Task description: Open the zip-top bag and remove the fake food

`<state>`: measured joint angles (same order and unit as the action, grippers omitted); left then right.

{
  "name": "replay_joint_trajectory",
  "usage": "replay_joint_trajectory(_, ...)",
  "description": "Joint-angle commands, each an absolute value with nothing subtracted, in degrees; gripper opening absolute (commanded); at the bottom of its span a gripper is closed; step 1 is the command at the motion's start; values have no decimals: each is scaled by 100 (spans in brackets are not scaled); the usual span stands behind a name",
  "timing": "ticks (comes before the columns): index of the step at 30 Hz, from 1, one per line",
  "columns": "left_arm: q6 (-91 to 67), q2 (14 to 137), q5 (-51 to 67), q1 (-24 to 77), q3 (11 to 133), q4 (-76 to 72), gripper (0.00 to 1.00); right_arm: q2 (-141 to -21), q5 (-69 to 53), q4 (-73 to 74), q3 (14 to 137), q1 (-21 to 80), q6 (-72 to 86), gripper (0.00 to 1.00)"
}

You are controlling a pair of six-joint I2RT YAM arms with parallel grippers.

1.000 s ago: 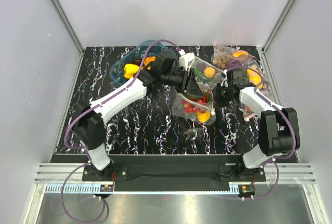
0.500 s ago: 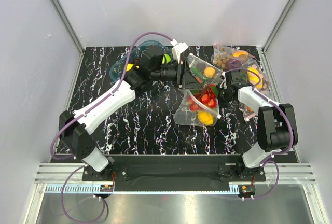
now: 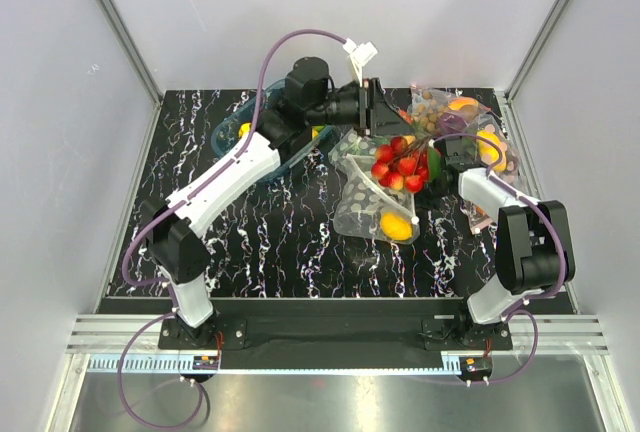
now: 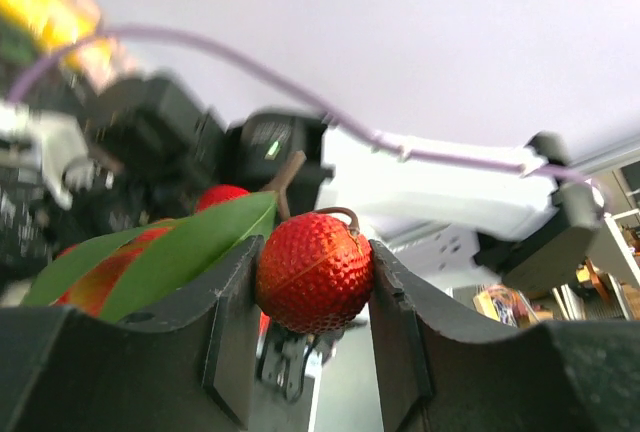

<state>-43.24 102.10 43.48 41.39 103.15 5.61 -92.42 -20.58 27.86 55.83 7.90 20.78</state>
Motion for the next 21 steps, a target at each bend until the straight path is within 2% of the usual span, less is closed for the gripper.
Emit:
replay_joint_trajectory(1,-4588,10178,4307,4070,10942,-79,0,-8921,-2057,2725,5555,835,2056,0)
replay_joint_trajectory(6,-5070,10011,4263,3745,10986,-597,0,-8912,-2013,2742,5563,835,2039,0)
replay_joint_trajectory(10,-4730,9844,3982,3193,10925,-151,0,-8912,-2083,2768,5616,835,2056,0)
replay_joint_trajectory(13,-4387,9669,3404,2491,10663,595,0,-8833,-2100,2804,5669,835,2083,0)
replay_joint_trajectory(17,-3694,9650,1938,1566,10486,1642,0,-8693,-2118,2830,5687,835,2127,0)
replay_joint_trajectory(21,-3261,9940,1530,1055,10283,1915,0,-8596,-2118,2839,5625,835,2153,0)
